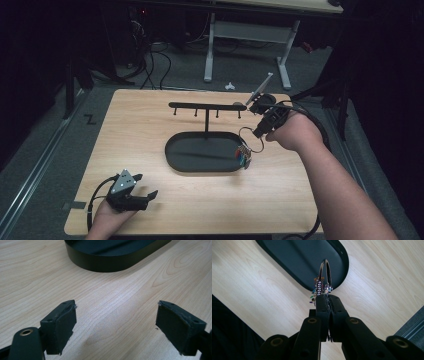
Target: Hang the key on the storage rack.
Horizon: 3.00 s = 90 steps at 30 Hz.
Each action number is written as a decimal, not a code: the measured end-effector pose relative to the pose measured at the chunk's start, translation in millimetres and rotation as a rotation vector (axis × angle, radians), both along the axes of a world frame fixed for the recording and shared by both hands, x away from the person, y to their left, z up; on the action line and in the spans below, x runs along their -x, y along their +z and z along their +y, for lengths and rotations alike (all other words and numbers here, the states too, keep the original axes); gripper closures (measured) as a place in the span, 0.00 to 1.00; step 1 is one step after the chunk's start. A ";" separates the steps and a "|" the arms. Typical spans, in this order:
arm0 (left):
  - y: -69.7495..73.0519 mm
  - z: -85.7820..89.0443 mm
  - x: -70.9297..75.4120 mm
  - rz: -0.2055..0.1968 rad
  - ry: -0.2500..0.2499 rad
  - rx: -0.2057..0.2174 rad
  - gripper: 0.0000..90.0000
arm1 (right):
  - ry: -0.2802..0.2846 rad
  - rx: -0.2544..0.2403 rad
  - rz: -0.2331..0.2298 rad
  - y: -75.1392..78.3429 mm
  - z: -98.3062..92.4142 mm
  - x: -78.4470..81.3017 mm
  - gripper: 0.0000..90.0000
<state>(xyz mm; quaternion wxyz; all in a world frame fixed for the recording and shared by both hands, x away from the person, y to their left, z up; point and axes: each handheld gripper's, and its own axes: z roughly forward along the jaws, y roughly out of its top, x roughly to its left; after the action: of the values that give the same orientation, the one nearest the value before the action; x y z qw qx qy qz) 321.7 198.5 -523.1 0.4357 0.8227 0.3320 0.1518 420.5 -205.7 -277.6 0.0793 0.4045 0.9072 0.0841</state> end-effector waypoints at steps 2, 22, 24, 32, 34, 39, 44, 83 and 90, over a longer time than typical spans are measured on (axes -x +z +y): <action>0.2 0.4 0.5 0.001 -0.003 -0.001 0.19 | -0.009 -0.001 0.004 -0.5 3.1 -4.9 0.98; -0.3 2.0 1.8 0.003 0.000 0.008 0.19 | -0.037 -0.024 0.032 -5.7 15.4 -50.8 0.98; -0.3 2.4 1.5 0.005 -0.002 0.005 0.19 | -0.034 -0.026 0.032 -5.8 15.6 -58.9 0.98; -0.1 3.9 1.3 0.010 -0.002 0.003 0.19 | -0.059 -0.035 0.047 -10.9 12.9 -74.8 0.98; -0.2 3.6 1.2 0.011 -0.003 0.002 0.19 | -0.057 -0.027 0.048 -13.1 11.9 -78.5 0.98; -0.5 3.3 1.4 0.007 -0.001 0.001 0.19 | -0.071 -0.026 0.049 -18.6 9.7 -82.9 0.98; -0.5 2.9 1.6 0.006 -0.002 0.002 0.19 | -0.081 -0.037 0.044 -20.4 8.8 -83.2 0.97; -1.1 0.7 2.0 0.011 -0.003 -0.004 0.19 | -0.194 -0.095 -0.149 -40.6 -22.9 -42.7 0.36; -2.1 -0.2 2.4 0.013 -0.007 -0.010 0.19 | -0.234 -0.136 -0.155 -67.1 -33.7 -30.2 0.29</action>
<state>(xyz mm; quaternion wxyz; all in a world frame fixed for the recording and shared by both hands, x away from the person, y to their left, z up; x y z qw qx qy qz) 319.3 198.3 -525.2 0.4297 0.8271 0.3313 0.1466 450.7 -239.4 -344.7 0.1307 0.5041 0.8373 0.1664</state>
